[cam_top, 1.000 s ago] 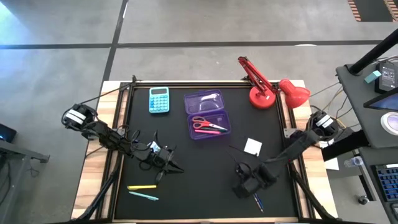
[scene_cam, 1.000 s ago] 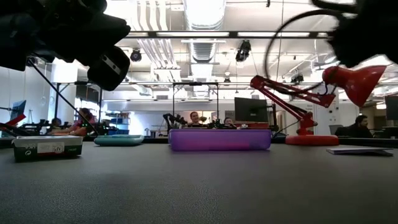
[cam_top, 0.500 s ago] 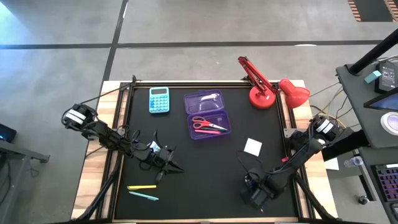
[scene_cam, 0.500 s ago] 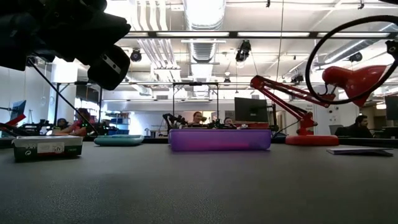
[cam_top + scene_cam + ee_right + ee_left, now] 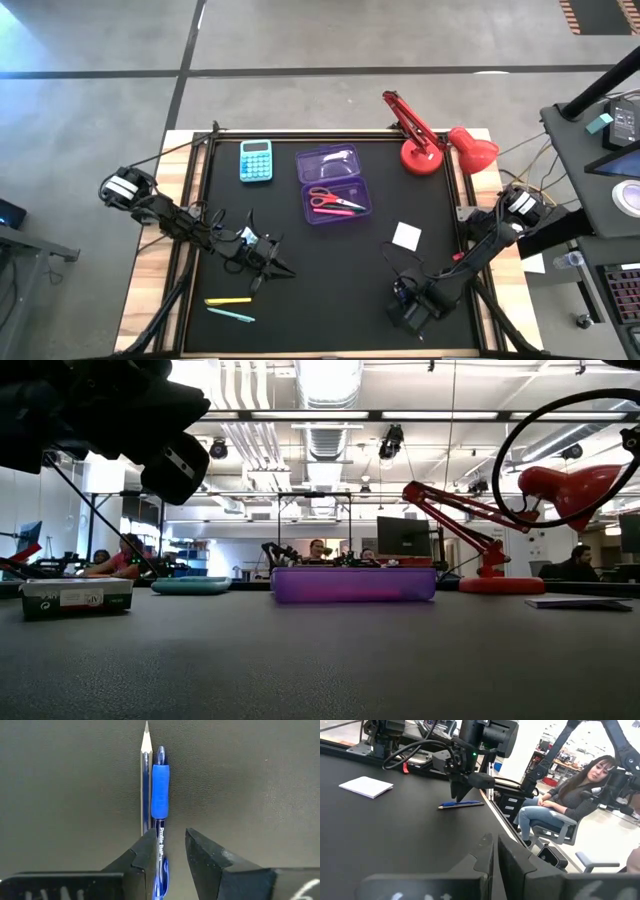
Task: Pack school essentials
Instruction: Put the blue pen into the violet supply box
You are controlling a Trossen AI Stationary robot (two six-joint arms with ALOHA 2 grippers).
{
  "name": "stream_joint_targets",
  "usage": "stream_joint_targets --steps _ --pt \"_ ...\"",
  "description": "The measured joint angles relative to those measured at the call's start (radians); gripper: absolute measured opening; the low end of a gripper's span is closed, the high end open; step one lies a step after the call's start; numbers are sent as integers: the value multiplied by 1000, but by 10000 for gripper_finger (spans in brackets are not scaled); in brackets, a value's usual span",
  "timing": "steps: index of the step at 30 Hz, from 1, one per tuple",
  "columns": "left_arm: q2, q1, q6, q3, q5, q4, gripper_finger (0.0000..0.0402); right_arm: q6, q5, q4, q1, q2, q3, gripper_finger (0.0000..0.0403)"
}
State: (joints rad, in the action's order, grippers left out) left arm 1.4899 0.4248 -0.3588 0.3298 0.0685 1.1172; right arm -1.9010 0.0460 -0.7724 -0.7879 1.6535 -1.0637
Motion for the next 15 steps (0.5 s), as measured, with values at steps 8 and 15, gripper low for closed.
stream_joint_targets --steps 8,15 --pt "0 0 0 0 0 -1 8 -3 3 9 -2 15 0 89" --pt "0 0 8 0 0 -2 8 0 8 -16 -2 20 0 89"
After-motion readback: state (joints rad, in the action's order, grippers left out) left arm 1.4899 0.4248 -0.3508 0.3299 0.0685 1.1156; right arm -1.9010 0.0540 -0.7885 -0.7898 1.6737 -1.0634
